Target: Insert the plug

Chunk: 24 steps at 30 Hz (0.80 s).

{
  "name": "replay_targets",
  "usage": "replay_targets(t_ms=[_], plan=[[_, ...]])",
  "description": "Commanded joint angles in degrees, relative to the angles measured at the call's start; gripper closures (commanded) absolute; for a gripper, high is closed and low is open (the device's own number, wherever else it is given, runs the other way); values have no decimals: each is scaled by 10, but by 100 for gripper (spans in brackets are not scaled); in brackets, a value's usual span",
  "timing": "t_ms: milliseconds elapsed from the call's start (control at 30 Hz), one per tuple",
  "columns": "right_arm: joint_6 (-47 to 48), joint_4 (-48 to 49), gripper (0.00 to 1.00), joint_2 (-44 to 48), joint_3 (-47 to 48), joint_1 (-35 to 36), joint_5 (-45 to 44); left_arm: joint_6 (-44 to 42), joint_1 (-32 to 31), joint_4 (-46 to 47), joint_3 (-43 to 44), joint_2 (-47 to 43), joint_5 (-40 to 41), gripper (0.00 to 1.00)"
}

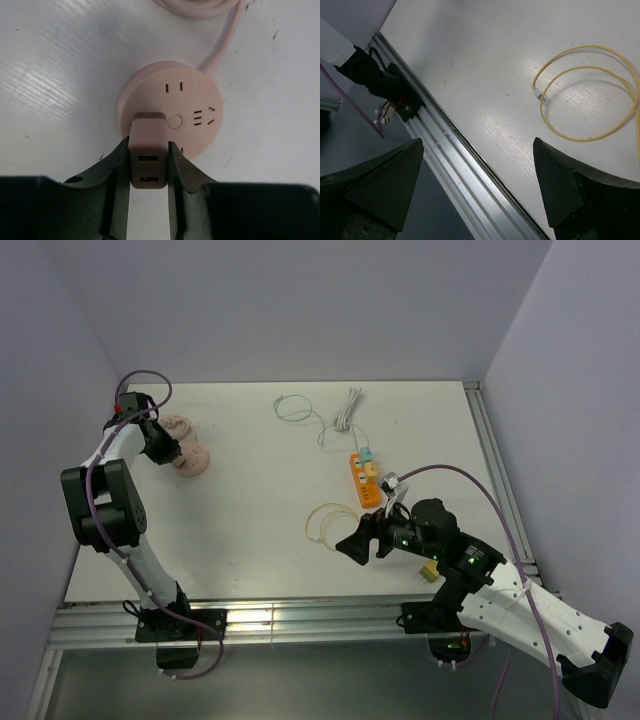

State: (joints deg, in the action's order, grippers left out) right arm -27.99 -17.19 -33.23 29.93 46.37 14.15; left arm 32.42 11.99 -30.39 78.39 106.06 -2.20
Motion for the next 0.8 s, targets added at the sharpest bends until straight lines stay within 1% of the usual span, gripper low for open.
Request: replay_targets(t_ms=[0,167,200,267,400,600,700,767], plan=[[9,20,3,0,6,2,-8,-8,2,-21,4,24,19,100],[9,20,3,0,6,1,-9,-14,2,-32,12,36,19,100],[9,20,3,0,6,2,-9,-17,2,-36,23,40,37,100],[9,19,3,-1,7,2,-9,-34,1,-48,40,52,38,100],[9,19,3,0,8,2,-11,-69,-14,-106,102,86,66,100],[8,18,3,0,7,2,-8,-104,-16,-107,109,114,70,100],[8,18,3,1,6,2,-7,-120,-17,-103,103,126,51,100],[8,19,3,0,6,1,-6,-132,-18,-104,103,138,52,100]])
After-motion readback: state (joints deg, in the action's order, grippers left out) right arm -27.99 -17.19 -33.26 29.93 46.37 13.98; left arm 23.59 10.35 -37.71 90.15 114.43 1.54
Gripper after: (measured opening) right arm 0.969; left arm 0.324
